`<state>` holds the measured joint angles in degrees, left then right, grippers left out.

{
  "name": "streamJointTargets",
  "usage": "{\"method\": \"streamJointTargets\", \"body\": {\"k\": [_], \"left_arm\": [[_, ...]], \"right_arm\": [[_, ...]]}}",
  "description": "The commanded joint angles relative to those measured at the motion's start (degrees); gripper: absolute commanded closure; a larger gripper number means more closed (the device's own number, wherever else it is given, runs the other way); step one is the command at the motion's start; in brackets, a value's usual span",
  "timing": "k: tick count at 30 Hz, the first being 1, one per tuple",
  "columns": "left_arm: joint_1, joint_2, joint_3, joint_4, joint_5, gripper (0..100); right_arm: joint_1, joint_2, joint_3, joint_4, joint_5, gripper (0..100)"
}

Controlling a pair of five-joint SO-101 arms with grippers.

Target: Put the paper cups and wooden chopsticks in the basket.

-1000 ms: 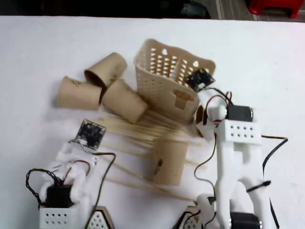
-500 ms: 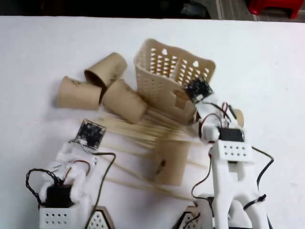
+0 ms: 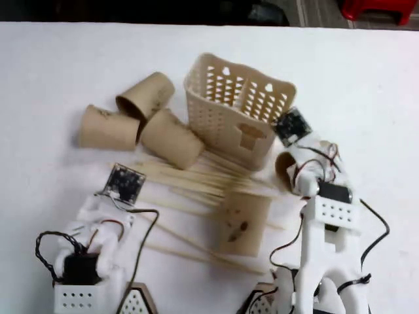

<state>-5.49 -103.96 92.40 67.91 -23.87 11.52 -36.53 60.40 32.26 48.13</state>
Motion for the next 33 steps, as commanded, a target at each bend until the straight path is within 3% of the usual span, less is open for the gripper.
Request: {"method": "streamJointTargets", "body": {"k": [1,11,19,25,33], "left_arm": [[-0.31,-0.48,-0.26,-0.97,-0.62,97],[-0.22,-0.48,0.53,-1.41,-0.62,97],[-0.22,-0.48,0.53,-1.41,-0.62,97],[-0.22,-0.48,0.53,-1.41,-0.62,97],[-0.31,-0.48,0.53,-1.41,-0.62,97]], "right_arm": [[3.30,-2.15,-3.16,-0.04,0.44,98.1],[9.01,-11.12,-14.68,12.88,-0.09,97.8],[10.24,-17.45,-28.75,23.34,-7.74,97.8],[3.56,-17.98,-42.29,30.55,-15.47,97.8],[-8.57,-17.89,-50.20,30.73,-25.85,97.8]]}}
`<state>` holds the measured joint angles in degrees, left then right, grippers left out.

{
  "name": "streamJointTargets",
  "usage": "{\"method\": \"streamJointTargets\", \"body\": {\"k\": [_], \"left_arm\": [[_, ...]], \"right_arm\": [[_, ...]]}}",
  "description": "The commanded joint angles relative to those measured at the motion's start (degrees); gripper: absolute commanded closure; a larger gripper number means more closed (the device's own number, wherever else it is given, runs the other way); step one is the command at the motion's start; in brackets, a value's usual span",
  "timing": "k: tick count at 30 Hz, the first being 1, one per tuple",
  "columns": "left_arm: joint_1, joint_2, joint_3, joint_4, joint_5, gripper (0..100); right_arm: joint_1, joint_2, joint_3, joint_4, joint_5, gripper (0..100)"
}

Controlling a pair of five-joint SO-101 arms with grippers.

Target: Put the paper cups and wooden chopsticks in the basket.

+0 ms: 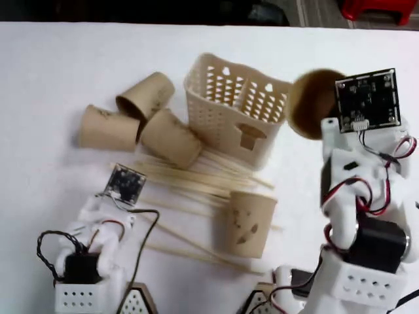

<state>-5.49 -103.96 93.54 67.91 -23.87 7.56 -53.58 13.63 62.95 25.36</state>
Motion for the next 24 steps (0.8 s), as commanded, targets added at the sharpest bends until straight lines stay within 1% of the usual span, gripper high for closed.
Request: {"method": "streamJointTargets", "body": {"k": [1,4,7,11,14,18,20,22,24], "left_arm": [[-0.31,-0.48,-0.62,-1.41,-0.62,97],[-0.31,-0.48,-0.62,-1.41,-0.62,97],[-0.31,-0.48,-0.62,-1.41,-0.62,97],[-0.31,-0.48,-0.62,-1.41,-0.62,97],[-0.31,-0.48,-0.62,-1.41,-0.62,97],[-0.31,-0.48,-0.62,-1.41,-0.62,97],[-0.31,-0.57,-0.62,-1.41,-0.62,97],[-0.31,-0.57,-0.62,-1.41,-0.62,97],[-0.31,-0.57,-0.62,-1.41,-0.62,97]], "right_arm": [[-6.29,-0.84,-3.52,-0.04,-3.87,97.8],[-10.59,-0.48,-2.64,-1.63,-6.51,97.8],[-13.05,2.68,-1.93,-2.86,-8.35,97.7],[-13.41,9.54,-2.02,-5.32,-10.11,97.6],[-13.32,13.76,-2.02,-7.16,-10.11,97.5],[-13.32,17.54,-2.02,-6.81,-10.46,97.1],[-13.23,18.51,-2.02,-5.49,-13.45,93.3],[-13.14,18.59,-2.02,-3.74,-16.35,86.1],[-13.41,17.63,-2.73,-1.01,-17.67,80.8]]}}
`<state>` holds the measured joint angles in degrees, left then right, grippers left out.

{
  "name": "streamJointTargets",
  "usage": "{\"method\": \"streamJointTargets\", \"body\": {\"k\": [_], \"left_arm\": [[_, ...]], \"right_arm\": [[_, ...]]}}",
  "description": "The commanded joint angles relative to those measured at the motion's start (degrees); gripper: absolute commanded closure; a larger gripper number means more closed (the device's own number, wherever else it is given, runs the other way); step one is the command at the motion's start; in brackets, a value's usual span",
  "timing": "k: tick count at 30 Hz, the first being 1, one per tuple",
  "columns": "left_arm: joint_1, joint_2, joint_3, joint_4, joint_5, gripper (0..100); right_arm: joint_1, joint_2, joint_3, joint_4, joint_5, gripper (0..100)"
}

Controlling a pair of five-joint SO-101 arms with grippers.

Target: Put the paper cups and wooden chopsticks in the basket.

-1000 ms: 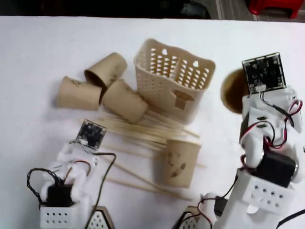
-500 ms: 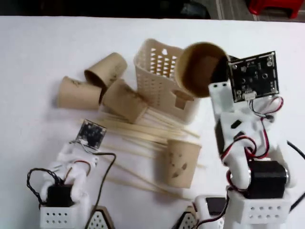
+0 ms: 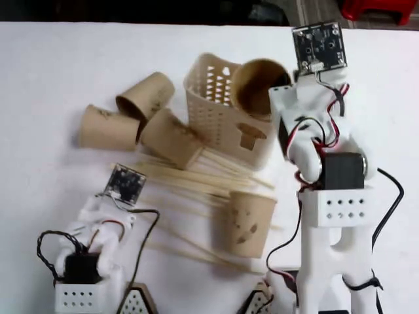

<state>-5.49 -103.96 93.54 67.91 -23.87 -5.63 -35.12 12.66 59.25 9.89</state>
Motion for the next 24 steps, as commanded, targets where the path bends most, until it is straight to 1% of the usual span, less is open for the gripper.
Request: {"method": "streamJointTargets", "body": {"k": [1,5,9,14,15,20,24], "left_arm": [[-0.31,-0.57,-0.62,-1.41,-0.62,97],[-0.31,-0.57,-0.62,-1.41,-0.62,97],[-0.31,-0.57,-0.62,-1.41,-0.62,97],[-0.31,-0.57,-0.62,-1.41,-0.62,97],[-0.31,-0.57,-0.62,-1.41,-0.62,97],[-0.31,-0.57,-0.62,-1.41,-0.62,97],[-0.31,-0.57,-0.62,-1.41,-0.62,97]], "right_arm": [[-0.31,-1.45,-2.64,4.62,-2.29,80.4],[-0.31,-3.38,-8.35,14.11,-1.58,81.5],[-0.92,-3.65,-13.63,25.71,5.54,81.7],[-5.14,-3.74,-14.68,38.20,14.42,81.7],[-6.29,-4.00,-14.24,39.52,15.74,81.8],[-9.01,-5.32,-7.03,39.25,19.69,81.8],[-13.49,-6.20,0.79,39.34,20.57,81.8]]}}
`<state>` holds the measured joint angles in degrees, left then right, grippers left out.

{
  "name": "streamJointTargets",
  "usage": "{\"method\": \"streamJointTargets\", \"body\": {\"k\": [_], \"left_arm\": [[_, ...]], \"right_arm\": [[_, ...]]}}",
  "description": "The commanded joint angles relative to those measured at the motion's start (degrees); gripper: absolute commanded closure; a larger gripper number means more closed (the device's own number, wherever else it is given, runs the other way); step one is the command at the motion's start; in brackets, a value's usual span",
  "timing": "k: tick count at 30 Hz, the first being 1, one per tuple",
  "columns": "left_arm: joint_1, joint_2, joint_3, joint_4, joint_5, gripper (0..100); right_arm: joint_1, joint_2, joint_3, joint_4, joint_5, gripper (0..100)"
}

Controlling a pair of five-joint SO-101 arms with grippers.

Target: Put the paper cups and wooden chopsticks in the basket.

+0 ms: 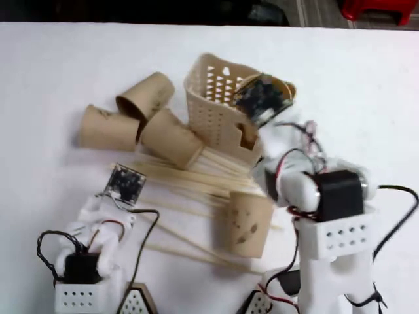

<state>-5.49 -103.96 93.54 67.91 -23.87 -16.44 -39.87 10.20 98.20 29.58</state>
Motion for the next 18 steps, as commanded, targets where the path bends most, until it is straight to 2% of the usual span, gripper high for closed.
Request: {"method": "streamJointTargets", "body": {"k": [1,6,13,18], "left_arm": [[-0.31,-0.57,-0.62,-1.41,-0.62,97],[-0.31,-0.57,-0.62,-1.41,-0.62,97],[-0.31,-0.57,-0.62,-1.41,-0.62,97],[-0.31,-0.57,-0.62,-1.41,-0.62,97]], "right_arm": [[-4.09,-1.54,5.27,0.40,0.88,81.8],[-10.07,-1.36,13.71,-0.66,1.05,81.6],[-10.51,-1.19,23.21,-7.96,1.23,81.5],[-10.24,4.62,23.65,-10.15,0.88,81.5]]}}
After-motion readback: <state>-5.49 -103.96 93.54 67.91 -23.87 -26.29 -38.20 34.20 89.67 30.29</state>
